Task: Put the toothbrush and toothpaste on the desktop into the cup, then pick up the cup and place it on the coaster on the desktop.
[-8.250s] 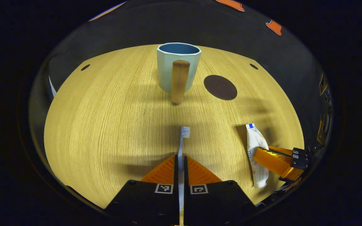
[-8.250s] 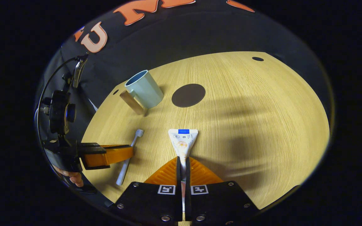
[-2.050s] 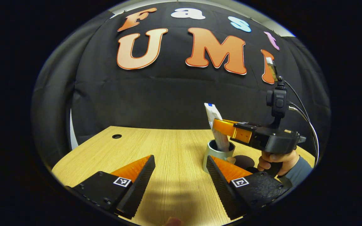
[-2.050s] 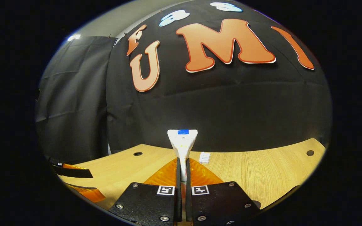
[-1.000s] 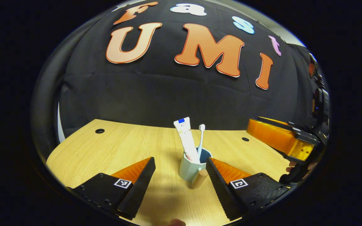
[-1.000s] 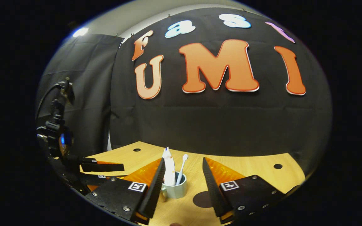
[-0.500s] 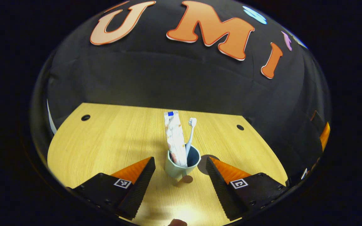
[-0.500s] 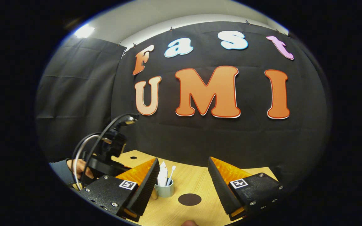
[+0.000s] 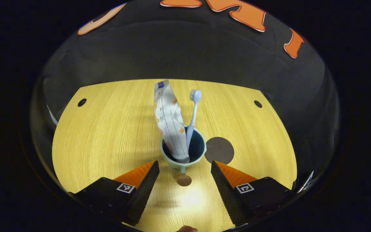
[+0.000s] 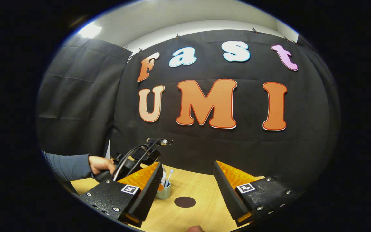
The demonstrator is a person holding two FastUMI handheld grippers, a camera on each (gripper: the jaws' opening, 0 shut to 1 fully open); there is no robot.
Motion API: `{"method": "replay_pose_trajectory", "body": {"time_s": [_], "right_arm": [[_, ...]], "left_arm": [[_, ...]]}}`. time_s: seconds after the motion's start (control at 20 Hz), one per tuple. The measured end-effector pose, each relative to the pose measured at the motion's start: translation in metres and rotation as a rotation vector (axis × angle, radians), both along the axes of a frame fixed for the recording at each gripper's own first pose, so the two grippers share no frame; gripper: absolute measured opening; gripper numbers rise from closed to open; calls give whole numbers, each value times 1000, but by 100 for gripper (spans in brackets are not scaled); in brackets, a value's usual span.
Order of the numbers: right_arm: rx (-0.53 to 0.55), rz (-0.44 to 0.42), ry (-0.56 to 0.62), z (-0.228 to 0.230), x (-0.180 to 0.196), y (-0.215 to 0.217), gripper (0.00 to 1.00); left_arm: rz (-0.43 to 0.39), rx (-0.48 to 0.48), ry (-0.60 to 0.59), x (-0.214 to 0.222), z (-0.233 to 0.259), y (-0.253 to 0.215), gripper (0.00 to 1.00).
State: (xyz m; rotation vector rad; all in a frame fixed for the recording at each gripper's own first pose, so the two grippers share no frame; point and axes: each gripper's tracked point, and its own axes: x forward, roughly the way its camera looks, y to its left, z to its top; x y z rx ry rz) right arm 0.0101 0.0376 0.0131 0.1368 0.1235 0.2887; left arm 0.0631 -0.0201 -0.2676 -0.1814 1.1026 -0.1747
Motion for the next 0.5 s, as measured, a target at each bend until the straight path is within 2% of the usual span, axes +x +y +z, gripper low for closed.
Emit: {"method": "replay_pose_trajectory", "body": {"time_s": [0.2, 0.35, 0.4, 0.45, 0.5], "right_arm": [[-9, 20, 1, -4, -10, -2, 95], [-4, 24, 9, -9, -14, -4, 95], [-1, 27, 13, -11, -15, -4, 95], [0, 26, 21, -14, -16, -5, 95], [2, 27, 27, -16, -16, -5, 96]], "left_arm": [[28, 17, 92, 1, -22, -3, 98], [49, 40, 136, 2, -35, -3, 94], [49, 44, 156, 2, -40, -3, 87], [58, 38, 177, 0, -46, -6, 84], [57, 39, 195, -2, -51, -9, 74]]}}
